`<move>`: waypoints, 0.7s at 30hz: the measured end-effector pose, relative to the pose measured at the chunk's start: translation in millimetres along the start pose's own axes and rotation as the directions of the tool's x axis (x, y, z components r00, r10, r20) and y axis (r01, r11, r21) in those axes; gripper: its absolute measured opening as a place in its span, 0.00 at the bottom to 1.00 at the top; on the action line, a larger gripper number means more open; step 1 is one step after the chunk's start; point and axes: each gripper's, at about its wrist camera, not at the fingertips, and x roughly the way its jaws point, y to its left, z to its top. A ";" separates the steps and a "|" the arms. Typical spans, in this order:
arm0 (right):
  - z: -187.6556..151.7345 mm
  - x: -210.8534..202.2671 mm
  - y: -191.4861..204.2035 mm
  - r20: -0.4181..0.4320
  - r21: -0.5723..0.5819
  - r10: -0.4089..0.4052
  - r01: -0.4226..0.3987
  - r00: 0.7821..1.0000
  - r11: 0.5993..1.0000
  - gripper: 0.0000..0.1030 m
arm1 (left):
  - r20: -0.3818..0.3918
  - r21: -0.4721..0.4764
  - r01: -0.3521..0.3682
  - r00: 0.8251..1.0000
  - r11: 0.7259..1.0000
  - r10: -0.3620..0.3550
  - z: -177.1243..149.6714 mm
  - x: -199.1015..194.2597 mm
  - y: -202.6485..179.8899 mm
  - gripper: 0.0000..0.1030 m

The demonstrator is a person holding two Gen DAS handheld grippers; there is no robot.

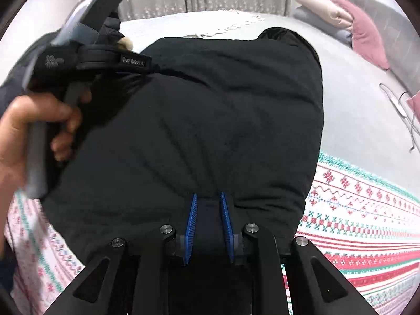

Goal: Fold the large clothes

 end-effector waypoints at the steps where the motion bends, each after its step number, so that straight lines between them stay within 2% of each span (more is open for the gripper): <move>1: -1.5 -1.0 -8.3 -0.002 0.028 0.038 -0.038 0.999 0.999 0.18 | 0.005 -0.007 0.037 0.999 0.999 -0.037 -4.8 -14.4 1.3 0.34; 2: -1.4 -2.1 -15.3 -0.003 0.052 0.073 -0.073 0.997 0.996 0.18 | 0.011 -0.008 0.077 0.997 0.997 -0.077 -11.0 -29.8 1.7 0.35; 3: 0.4 -4.0 -17.6 -0.004 0.063 0.087 -0.087 0.996 0.994 0.18 | 0.023 0.001 0.110 0.994 0.994 -0.110 -23.9 -52.5 2.1 0.42; 4: 2.0 -8.8 -17.9 0.001 0.071 0.091 -0.091 0.996 0.993 0.18 | 0.029 0.007 0.111 0.993 0.994 -0.112 -33.1 -64.6 3.3 0.51; 6: -0.3 -40.1 -15.6 0.041 0.091 0.074 -0.078 0.996 0.993 0.20 | 0.040 0.012 0.113 0.993 0.994 -0.113 -63.6 -89.6 10.4 0.59; 8: -13.2 -71.7 -3.3 0.103 0.068 0.126 -0.133 0.987 0.989 0.23 | 0.019 0.001 0.134 0.991 0.991 -0.134 -85.8 -95.6 18.1 0.59; 9: -20.4 -77.5 5.2 0.098 0.040 0.135 -0.140 0.986 0.989 0.25 | 0.013 -0.015 0.151 0.988 0.988 -0.151 -95.6 -95.4 24.3 0.59; 11: -37.1 -70.6 21.6 0.047 -0.023 0.083 -0.082 0.995 0.996 0.26 | 0.004 -0.022 0.155 0.988 0.988 -0.155 -108.7 -88.3 30.7 0.57; 12: -43.2 -62.8 26.2 0.031 -0.043 0.060 -0.059 0.998 0.997 0.26 | -0.006 -0.015 0.146 0.989 0.989 -0.146 -111.8 -84.8 29.5 0.55; 15: -54.0 -40.7 22.4 0.034 0.026 0.087 -0.088 0.996 0.996 0.26 | -0.005 0.028 0.067 0.998 0.997 -0.067 -115.8 -79.1 17.4 0.53; 17: -61.6 -33.7 29.2 0.046 0.001 0.053 -0.054 0.997 0.999 0.25 | -0.006 0.032 0.041 0.999 0.999 -0.041 -116.6 -74.7 13.8 0.53; 21: -63.0 -31.3 39.4 0.053 0.009 0.033 -0.034 0.998 0.999 0.25 | 0.000 -0.009 0.116 0.993 0.993 -0.116 -119.9 -72.0 29.5 0.52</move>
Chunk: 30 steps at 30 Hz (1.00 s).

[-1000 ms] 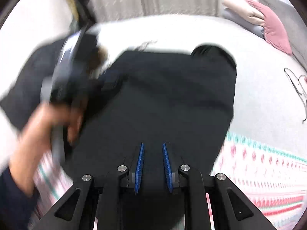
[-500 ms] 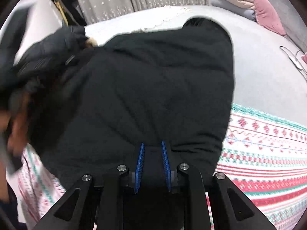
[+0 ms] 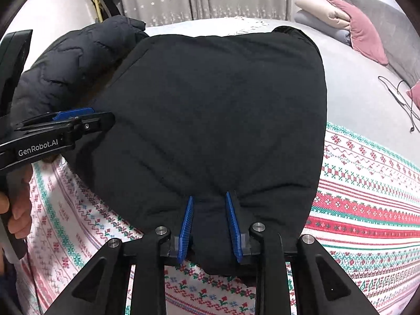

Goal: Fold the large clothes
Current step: 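Lift the garment's side with the right tool and fold it inward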

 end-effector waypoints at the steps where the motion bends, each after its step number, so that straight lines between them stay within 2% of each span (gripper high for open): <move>1: 1.9 -1.9 -1.2 -0.006 0.011 0.015 -0.015 1.000 1.000 0.25 | 0.005 -0.005 0.015 1.000 1.000 -0.015 -2.0 -1.1 2.8 0.51; 3: 9.3 -12.0 -7.6 -0.015 0.018 0.061 -0.061 0.998 0.998 0.26 | 0.017 0.005 0.019 1.000 1.000 -0.019 -3.5 -1.0 5.0 0.51; 4: 17.1 -20.7 -14.1 -0.013 0.035 0.118 -0.117 0.993 0.993 0.29 | 0.021 0.010 0.017 1.000 1.000 -0.017 -4.1 -0.9 4.2 0.51; 6: 38.6 -39.2 -37.5 0.042 0.078 0.188 -0.191 0.981 0.978 0.32 | 0.030 0.013 0.008 1.000 1.000 -0.008 -4.5 0.0 2.6 0.51; 7: 53.5 -48.5 -51.6 0.087 0.105 0.171 -0.180 0.981 0.978 0.34 | 0.033 0.014 0.002 0.999 1.000 -0.003 -4.3 0.3 1.6 0.51; 9: 83.1 -48.0 -69.2 0.110 0.129 0.112 -0.126 0.988 0.984 0.35 | 0.036 0.013 -0.006 0.999 1.000 0.006 -5.1 -0.9 -1.1 0.51; 14: 170.3 19.5 -124.9 0.008 0.241 0.008 -0.009 1.000 0.970 0.35 | 0.042 0.022 -0.010 0.999 1.000 0.009 -5.6 -0.9 -2.0 0.51; 18: 209.4 67.4 -143.9 -0.014 0.278 -0.009 0.013 1.000 0.960 0.35 | 0.042 0.026 -0.015 0.999 1.000 0.014 -4.8 0.1 -3.1 0.51; 20: 211.8 101.7 -139.1 -0.074 0.227 -0.060 0.076 0.995 0.971 0.35 | 0.054 0.051 -0.035 0.998 0.998 0.032 -6.0 1.1 -6.8 0.51; 22: 206.6 114.9 -133.0 -0.081 0.221 -0.077 0.094 0.994 0.971 0.35 | 0.056 0.053 -0.043 0.998 0.998 0.040 -6.9 1.2 -8.3 0.51; 26: 203.9 111.1 -139.4 -0.070 0.250 -0.051 0.067 0.996 0.966 0.34 | 0.054 0.055 -0.045 0.998 0.997 0.042 -6.1 0.7 -9.2 0.51; 28: 200.1 103.2 -140.5 -0.064 0.239 -0.079 0.092 0.995 0.967 0.34 | 0.050 0.061 -0.045 0.998 0.997 0.042 -4.9 0.3 -8.7 0.51; 30: 199.7 92.5 -124.7 -0.039 0.182 -0.151 0.155 0.988 0.971 0.38 | 0.051 0.057 -0.025 0.998 0.998 0.022 -3.8 -2.8 -5.6 0.51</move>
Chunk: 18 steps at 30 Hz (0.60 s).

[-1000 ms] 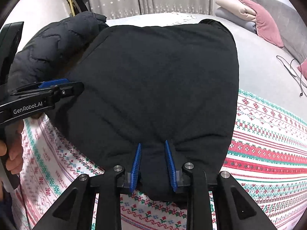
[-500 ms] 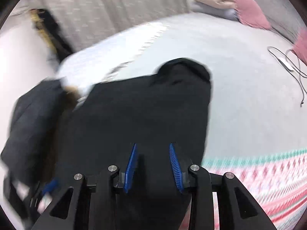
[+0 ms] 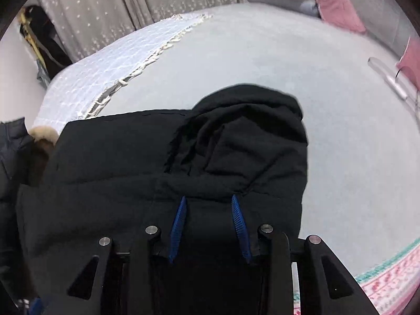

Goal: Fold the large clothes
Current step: 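Lift the garment's side with the right tool and fold it inward, then grasp the end of the black fleece strip with both tools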

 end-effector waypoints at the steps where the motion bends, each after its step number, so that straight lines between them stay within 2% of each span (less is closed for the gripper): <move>1: -2.9 -4.0 11.2 0.011 -0.020 -0.020 0.020 1.000 1.000 0.48 | 0.004 -0.010 0.019 1.000 1.000 -0.019 0.1 -3.2 2.5 0.51; 2: -6.7 -15.1 11.2 0.020 -0.019 -0.010 0.011 1.000 1.000 0.68 | 0.007 -0.023 0.042 0.999 0.999 -0.042 -0.1 -8.3 5.5 0.52; 4: -23.7 -39.3 8.1 0.049 0.020 0.064 -0.065 0.997 0.998 0.91 | 0.014 -0.051 0.093 0.996 0.994 -0.092 2.3 -19.5 13.8 0.57; 5: -37.4 -54.0 2.5 0.063 0.051 0.122 -0.125 0.991 0.991 0.92 | 0.016 -0.071 0.103 0.995 0.992 -0.102 4.2 -24.6 18.3 0.61; 7: -67.1 -78.6 -11.4 0.063 0.101 0.213 -0.218 0.975 0.971 0.92 | 0.032 -0.139 0.088 0.996 0.986 -0.084 6.9 -39.7 30.8 0.78; 10: -109.6 -103.8 -32.0 0.069 0.169 0.297 -0.305 0.952 0.937 0.92 | 0.034 -0.188 0.123 0.992 0.974 -0.119 6.6 -51.2 39.8 0.78; 13: -147.3 -112.8 -39.1 0.047 0.211 0.355 -0.356 0.934 0.910 0.92 | -0.008 -0.218 0.099 0.995 0.971 -0.103 1.4 -48.9 44.4 0.78; 16: -174.1 -124.7 -35.3 0.035 0.187 0.362 -0.362 0.932 0.913 0.92 | -0.030 -0.237 0.076 0.996 0.968 -0.085 -7.4 -44.5 48.0 0.78; 18: -181.5 -119.7 -18.6 0.019 0.154 0.344 -0.343 0.939 0.927 0.92 | -0.051 -0.241 0.046 0.997 0.969 -0.060 -12.7 -41.1 49.5 0.77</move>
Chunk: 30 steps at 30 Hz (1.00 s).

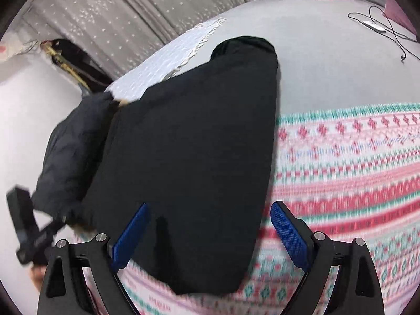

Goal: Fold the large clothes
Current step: 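Grasp the end of the black fleece strip with both tools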

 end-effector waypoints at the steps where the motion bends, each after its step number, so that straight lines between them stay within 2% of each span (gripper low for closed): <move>1: -3.7 3.0 4.2 -0.013 -0.023 -0.015 0.015 1.000 1.000 0.91 | -0.008 0.000 -0.012 1.000 1.000 0.012 -1.4 1.6 1.5 0.76; 3: -16.9 5.8 12.8 -0.038 -0.060 -0.069 0.066 0.997 0.996 0.91 | -0.027 0.006 -0.031 0.999 1.000 0.031 -6.7 5.7 4.7 0.76; 4: -19.2 10.4 11.2 -0.043 -0.055 -0.065 0.063 0.997 0.997 0.91 | -0.030 -0.003 -0.020 0.999 1.000 0.020 -7.3 7.0 7.7 0.76; 5: -21.9 13.1 5.1 -0.050 -0.022 -0.032 0.031 0.998 0.999 0.91 | -0.029 -0.019 -0.001 1.000 1.000 0.001 -7.8 8.0 11.7 0.76; 7: -25.1 14.6 -14.4 -0.052 0.097 0.089 -0.084 0.995 0.992 0.91 | -0.036 -0.083 0.061 0.997 0.995 -0.064 -9.8 12.6 21.9 0.76; 9: -26.6 13.8 -25.4 -0.041 0.140 0.135 -0.128 0.990 0.982 0.91 | -0.056 -0.137 0.124 0.990 0.983 -0.133 -11.2 21.8 28.8 0.79; 13: -25.3 10.9 -42.2 -0.018 0.192 0.223 -0.215 0.975 0.957 0.92 | -0.034 -0.126 0.146 0.988 0.981 -0.151 -12.9 26.1 25.2 0.89; 17: -27.2 14.1 -57.9 0.022 0.272 0.317 -0.311 0.948 0.911 0.92 | -0.020 -0.148 0.135 0.990 0.980 -0.140 -19.8 33.0 22.7 0.94; 19: -24.7 20.3 -63.5 0.029 0.291 0.325 -0.319 0.945 0.902 0.92 | -0.050 -0.203 0.124 0.989 0.971 -0.136 -25.9 40.0 25.2 0.99; 21: -25.8 23.1 -64.3 0.027 0.304 0.334 -0.326 0.942 0.895 0.92 | -0.101 -0.318 0.116 0.983 0.941 -0.155 -31.8 45.9 34.4 0.99; 22: -28.1 27.6 -64.7 0.026 0.312 0.345 -0.335 0.938 0.889 0.92 | -0.095 -0.354 0.113 0.983 0.929 -0.156 -33.7 42.8 35.5 0.99; 25: -29.3 30.5 -63.3 0.043 0.317 0.368 -0.362 0.929 0.876 0.92 | -0.095 -0.313 0.080 0.989 0.946 -0.115 -30.7 42.0 27.8 0.99; 28: -28.5 31.3 -62.0 0.047 0.312 0.371 -0.367 0.927 0.876 0.92 | -0.034 -0.333 0.137 0.987 0.933 -0.157 -35.4 44.8 33.4 0.99; 30: -28.6 35.9 -61.8 0.049 0.310 0.374 -0.370 0.926 0.876 0.92 | -0.005 -0.319 0.150 0.987 0.936 -0.159 -36.0 43.7 30.6 0.98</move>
